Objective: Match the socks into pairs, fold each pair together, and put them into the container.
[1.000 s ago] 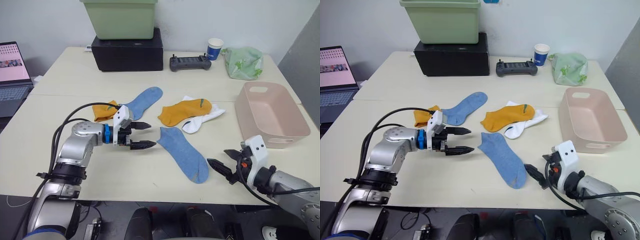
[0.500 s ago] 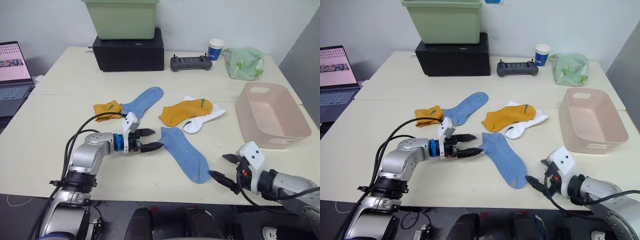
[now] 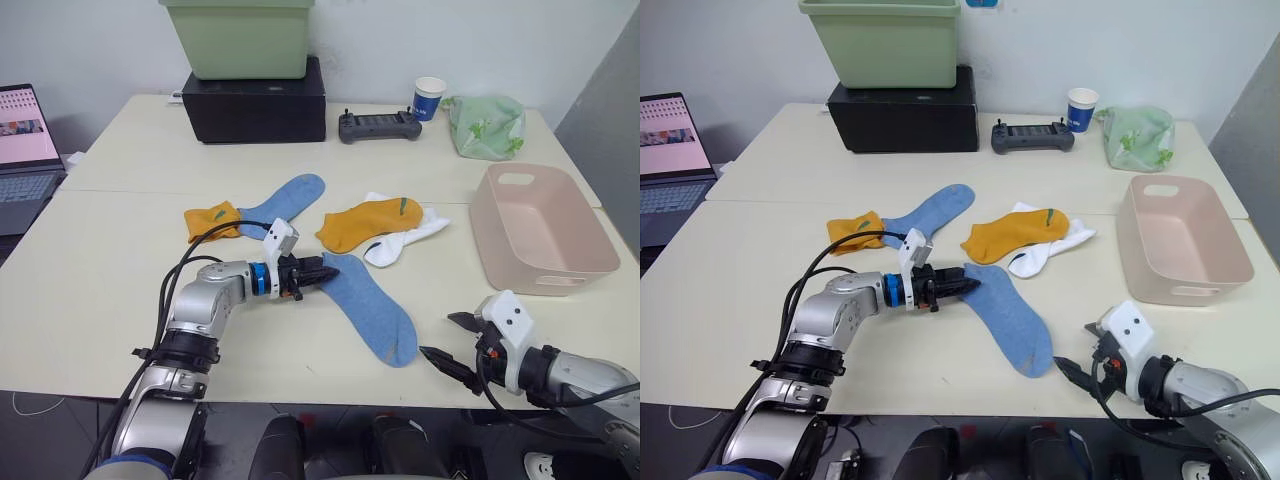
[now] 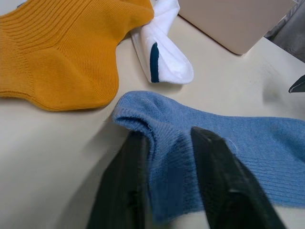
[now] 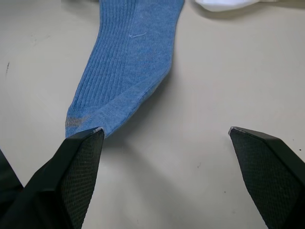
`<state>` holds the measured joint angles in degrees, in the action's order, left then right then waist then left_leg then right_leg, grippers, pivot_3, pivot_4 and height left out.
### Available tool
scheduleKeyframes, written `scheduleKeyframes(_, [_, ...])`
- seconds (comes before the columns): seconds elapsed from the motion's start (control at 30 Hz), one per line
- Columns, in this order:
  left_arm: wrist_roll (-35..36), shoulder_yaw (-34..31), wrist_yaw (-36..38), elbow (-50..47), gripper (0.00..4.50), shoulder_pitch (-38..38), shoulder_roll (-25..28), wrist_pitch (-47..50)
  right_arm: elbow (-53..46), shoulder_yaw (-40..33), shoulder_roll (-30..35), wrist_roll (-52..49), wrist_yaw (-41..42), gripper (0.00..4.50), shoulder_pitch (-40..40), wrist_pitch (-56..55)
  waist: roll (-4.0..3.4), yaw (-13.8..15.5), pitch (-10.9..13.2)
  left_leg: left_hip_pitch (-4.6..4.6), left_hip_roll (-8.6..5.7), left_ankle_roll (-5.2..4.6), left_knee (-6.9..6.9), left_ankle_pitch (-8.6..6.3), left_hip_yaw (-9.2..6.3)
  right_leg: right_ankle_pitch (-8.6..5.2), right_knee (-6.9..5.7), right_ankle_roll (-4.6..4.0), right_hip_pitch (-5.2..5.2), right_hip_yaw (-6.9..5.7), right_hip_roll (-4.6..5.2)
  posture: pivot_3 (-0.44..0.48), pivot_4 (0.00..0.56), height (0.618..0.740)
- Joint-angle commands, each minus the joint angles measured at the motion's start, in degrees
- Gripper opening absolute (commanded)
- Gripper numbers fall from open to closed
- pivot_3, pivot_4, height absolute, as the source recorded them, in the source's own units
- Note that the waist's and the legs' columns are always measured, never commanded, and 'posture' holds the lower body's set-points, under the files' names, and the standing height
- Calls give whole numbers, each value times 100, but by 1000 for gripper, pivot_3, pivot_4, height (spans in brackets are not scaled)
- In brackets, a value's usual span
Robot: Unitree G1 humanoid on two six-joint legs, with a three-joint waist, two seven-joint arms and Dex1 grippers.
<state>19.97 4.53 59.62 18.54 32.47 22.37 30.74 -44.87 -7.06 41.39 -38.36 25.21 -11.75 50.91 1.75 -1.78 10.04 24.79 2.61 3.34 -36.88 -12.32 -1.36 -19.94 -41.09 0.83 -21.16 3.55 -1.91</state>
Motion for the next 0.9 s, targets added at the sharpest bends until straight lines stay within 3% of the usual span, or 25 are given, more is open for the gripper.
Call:
scheduleKeyframes(0.03, [51, 30, 116, -114, 112, 127, -28, -72, -19, 12, -378, -566, -262, 4500, 294, 446, 0, -6, 0, 0, 1, 0, 1, 0, 0, 0, -1, 0, 0, 0, 0, 0, 150, 735])
scheduleKeyframes(0.13, [52, 43, 138, -149, 23, 123, -30, -82, 167, 252, -534, -473, -500, 4500, 532, 831, 0, -3, 0, -1, 2, 0, 0, 0, 0, 0, -2, -1, 0, 1, -1, 0, 150, 735])
scheduleKeyframes(0.23, [45, 38, 146, -169, 0, 118, -42, -112, 257, 485, -604, -401, -586, 3875, 679, 994, 0, 6, 0, 0, 2, 0, -1, 0, 0, 0, -2, -1, -1, 1, 3, 0, 150, 735])
scheduleKeyframes(0.37, [61, 27, 181, -219, 0, 117, -39, -168, 123, 660, -588, -448, -474, 2395, 768, 1059, 0, 6, 0, 0, 1, 0, 0, 0, 0, 0, -2, 0, -1, 1, 3, 0, 150, 735])
scheduleKeyframes(0.6, [201, 53, 660, -305, 0, 538, 12, -255, -234, 557, -859, -1446, -490, 118, 1040, 1500, 0, 3, 0, 1, 0, 0, 0, 0, -2, 0, -1, 0, -1, -2, 1, 0, 150, 735])
scheduleKeyframes(0.77, [133, 132, 1004, 12, 0, 962, -72, -417, -84, 771, -1187, -1711, -804, 51, 1444, 1708, 0, 0, 0, 1, -3, 0, -2, 0, 1, 0, -1, 0, 0, 1, 1, 0, 150, 735])
scheduleKeyframes(0.9, [-189, 377, 1360, 1132, 0, 1684, -438, -1125, 720, 1442, -2178, -1334, -1234, 51, 2235, 1668, 1, -8, 0, 1, -3, 0, -2, 0, 1, 1, -2, 0, -4, -1, -9, 0, 150, 735])
